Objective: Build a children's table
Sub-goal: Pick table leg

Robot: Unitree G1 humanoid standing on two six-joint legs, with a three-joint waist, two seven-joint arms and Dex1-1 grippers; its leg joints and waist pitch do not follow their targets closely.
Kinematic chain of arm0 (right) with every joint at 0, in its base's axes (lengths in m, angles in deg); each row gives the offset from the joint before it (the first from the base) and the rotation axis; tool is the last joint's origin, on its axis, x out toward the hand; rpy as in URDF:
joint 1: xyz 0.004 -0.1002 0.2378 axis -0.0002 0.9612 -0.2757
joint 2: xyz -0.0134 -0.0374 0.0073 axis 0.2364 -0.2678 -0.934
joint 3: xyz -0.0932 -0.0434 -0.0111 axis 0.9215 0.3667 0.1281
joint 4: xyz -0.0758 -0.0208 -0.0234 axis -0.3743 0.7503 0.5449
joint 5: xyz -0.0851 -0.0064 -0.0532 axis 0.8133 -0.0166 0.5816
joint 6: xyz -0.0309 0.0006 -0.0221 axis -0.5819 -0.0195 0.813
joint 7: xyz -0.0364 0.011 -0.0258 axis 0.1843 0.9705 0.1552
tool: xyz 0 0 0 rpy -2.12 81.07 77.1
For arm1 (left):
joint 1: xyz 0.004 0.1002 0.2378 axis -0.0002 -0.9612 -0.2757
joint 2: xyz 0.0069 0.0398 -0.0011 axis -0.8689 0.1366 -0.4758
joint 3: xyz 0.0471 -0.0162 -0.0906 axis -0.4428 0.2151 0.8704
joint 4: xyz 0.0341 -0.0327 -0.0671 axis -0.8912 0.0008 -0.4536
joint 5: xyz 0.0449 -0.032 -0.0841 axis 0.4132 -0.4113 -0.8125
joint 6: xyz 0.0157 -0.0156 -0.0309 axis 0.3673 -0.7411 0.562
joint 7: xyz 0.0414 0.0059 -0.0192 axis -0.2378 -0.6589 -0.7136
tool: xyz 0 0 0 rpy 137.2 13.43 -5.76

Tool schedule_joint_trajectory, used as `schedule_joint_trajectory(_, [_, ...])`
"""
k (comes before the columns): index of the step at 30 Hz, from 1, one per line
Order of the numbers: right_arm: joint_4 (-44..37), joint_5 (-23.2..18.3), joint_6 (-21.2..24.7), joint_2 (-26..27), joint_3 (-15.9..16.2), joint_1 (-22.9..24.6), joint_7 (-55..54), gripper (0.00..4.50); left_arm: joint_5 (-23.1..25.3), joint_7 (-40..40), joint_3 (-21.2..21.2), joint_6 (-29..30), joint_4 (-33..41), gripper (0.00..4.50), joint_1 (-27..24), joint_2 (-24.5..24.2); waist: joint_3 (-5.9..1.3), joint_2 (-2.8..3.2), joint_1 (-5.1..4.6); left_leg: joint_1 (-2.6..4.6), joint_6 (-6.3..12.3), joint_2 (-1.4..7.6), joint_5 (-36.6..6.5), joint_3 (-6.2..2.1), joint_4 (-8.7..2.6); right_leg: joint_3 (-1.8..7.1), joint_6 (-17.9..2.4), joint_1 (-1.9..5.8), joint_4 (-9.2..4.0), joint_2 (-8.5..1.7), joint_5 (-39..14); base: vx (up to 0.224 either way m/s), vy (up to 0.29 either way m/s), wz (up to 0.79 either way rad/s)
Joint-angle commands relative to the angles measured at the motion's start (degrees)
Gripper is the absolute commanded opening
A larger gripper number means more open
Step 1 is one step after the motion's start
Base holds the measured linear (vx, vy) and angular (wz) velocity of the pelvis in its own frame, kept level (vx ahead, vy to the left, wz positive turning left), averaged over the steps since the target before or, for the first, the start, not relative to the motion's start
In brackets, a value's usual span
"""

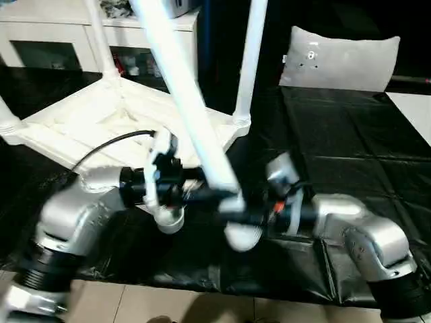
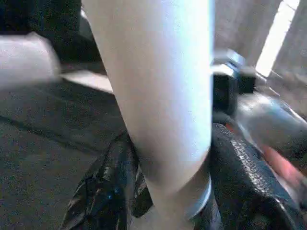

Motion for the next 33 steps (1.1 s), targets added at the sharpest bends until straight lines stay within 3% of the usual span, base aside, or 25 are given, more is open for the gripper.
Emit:
schedule_joint_trajectory(1, [0.0,-0.7,-1.4,1.3,-3.7,-1.1,-4.6,1.88,7.3,9.4,1.0,-2.1,-2.3,2.60,0.0,-0.3,-3.64,0.04,-0.01,0.16,-0.88,0.88,-15.7,0.26,-4.13,1.61,-7.6,2.58,-4.94,-3.20,-25.6,0.000,0.000,0.00])
schedule_joint_trajectory(2, [0.4,-0.3,-2.1,2.1,-4.0,-1.1,-5.9,1.88,8.0,11.5,1.1,-2.1,-2.4,2.60,0.2,0.6,-3.72,0.06,-0.01,-0.12,-0.71,0.90,-14.8,0.12,-4.30,1.62,-6.7,2.78,-4.89,-3.21,-25.8,0.000,0.000,0.00])
schedule_joint_trajectory(3, [1.3,0.9,-4.0,3.5,-4.1,-1.4,-8.4,1.88,9.7,15.3,1.7,-2.0,-2.5,2.60,0.3,2.6,-3.71,0.12,-0.09,-0.06,-0.70,0.99,-14.8,0.19,-4.28,1.68,-6.6,2.50,-4.91,-3.18,-25.7,0.000,0.000,0.00])
schedule_joint_trajectory(6, [3.7,4.1,-8.6,6.6,-4.0,-1.8,-13.2,1.88,13.2,23.4,2.3,-2.4,-2.4,2.60,0.8,6.6,-3.74,-0.19,-0.33,-0.27,-0.84,0.93,-14.1,0.15,-4.23,1.61,-5.7,2.64,-5.04,-3.21,-26.0,0.000,0.000,0.00])
schedule_joint_trajectory(9, [5.8,7.7,-13.2,8.3,-3.5,-1.8,-15.9,1.88,16.7,30.6,2.6,-3.8,-3.4,2.60,1.3,9.1,-3.73,-0.08,-0.45,-0.30,-0.63,0.89,-13.7,0.18,-4.19,1.62,-5.1,2.48,-5.26,-3.11,-26.0,0.000,0.000,0.00])
schedule_joint_trajectory(13, [9.7,13.4,-22.3,11.3,-2.0,-1.2,-20.1,1.88,23.6,35.5,-4.0,-2.2,-4.9,2.60,1.3,9.5,-3.95,0.15,-0.48,-0.57,-0.58,1.07,-12.7,0.01,-4.23,1.64,-5.3,2.49,-4.76,-3.11,-22.2,0.000,0.000,0.00])
schedule_joint_trajectory(15, [11.0,14.0,-24.9,12.6,-2.3,-1.0,-21.5,1.88,25.8,37.0,-4.7,-4.7,-6.5,2.60,1.1,9.8,-3.98,0.16,-0.37,-0.63,-0.34,0.89,-12.1,0.08,-4.17,1.68,-5.8,2.56,-4.85,-3.18,-21.5,0.000,0.000,0.00])
schedule_joint_trajectory(18, [13.6,15.0,-29.3,14.3,-3.1,-0.8,-23.3,1.88,29.4,41.1,-4.2,-8.3,-9.8,2.60,1.0,10.5,-4.37,0.16,-0.36,-0.94,0.23,1.01,-9.4,0.14,-4.00,1.84,-8.2,2.83,-3.87,-3.05,-12.6,0.000,0.000,0.00])
schedule_joint_trajectory(22, [15.1,15.2,-31.5,15.6,-3.8,-0.6,-24.0,1.88,25.8,38.8,-2.0,-9.7,-9.7,2.60,-0.4,11.8,-4.13,0.12,-0.35,-0.87,0.80,0.99,-11.1,0.28,-4.08,1.84,-8.9,2.82,-4.12,-3.20,-14.8,0.000,0.000,0.00])
schedule_joint_trajectory(23, [15.1,15.2,-31.5,15.6,-3.8,-0.5,-24.1,1.88,25.8,38.7,-2.0,-9.7,-9.6,2.97,-0.4,11.8,-4.10,0.14,-0.39,-0.85,0.78,1.04,-11.5,0.26,-4.14,1.83,-8.8,2.79,-4.16,-3.19,-15.3,0.000,0.000,0.00])
schedule_joint_trajectory(26, [15.8,15.1,-32.2,15.9,-5.0,-0.9,-25.2,1.88,22.9,33.9,-2.3,-9.8,-7.8,3.06,-2.2,11.4,-3.95,0.16,-0.45,-0.79,0.66,1.08,-12.9,0.25,-4.25,1.84,-8.3,2.61,-4.41,-3.28,-17.7,0.000,0.000,0.00])
schedule_joint_trajectory(28, [16.5,14.4,-32.7,16.2,-6.2,-1.4,-26.1,1.88,20.9,31.5,-2.3,-10.0,-7.1,3.37,-3.1,11.3,-3.83,0.38,-0.52,-0.57,0.33,1.14,-14.0,0.22,-4.39,1.89,-8.3,2.41,-4.46,-3.19,-18.6,0.000,0.000,0.00])
schedule_joint_trajectory(30, [17.2,11.6,-32.3,16.7,-8.8,-2.3,-27.0,1.88,16.6,26.7,-2.2,-10.9,-5.5,3.51,-4.7,11.6,-3.79,0.38,-0.59,-0.43,0.19,1.06,-15.1,0.24,-4.45,1.89,-7.8,2.27,-4.55,-3.10,-19.5,0.000,0.000,0.00])
schedule_joint_trajectory(33, [17.3,9.8,-31.3,16.8,-10.0,-2.7,-27.0,1.88,13.2,24.7,-1.4,-10.1,-4.0,3.82,-5.6,12.4,-3.83,0.49,-0.53,-0.27,0.19,1.16,-15.3,0.24,-4.55,1.89,-8.0,2.14,-4.50,-3.02,-19.3,0.000,0.000,0.00])
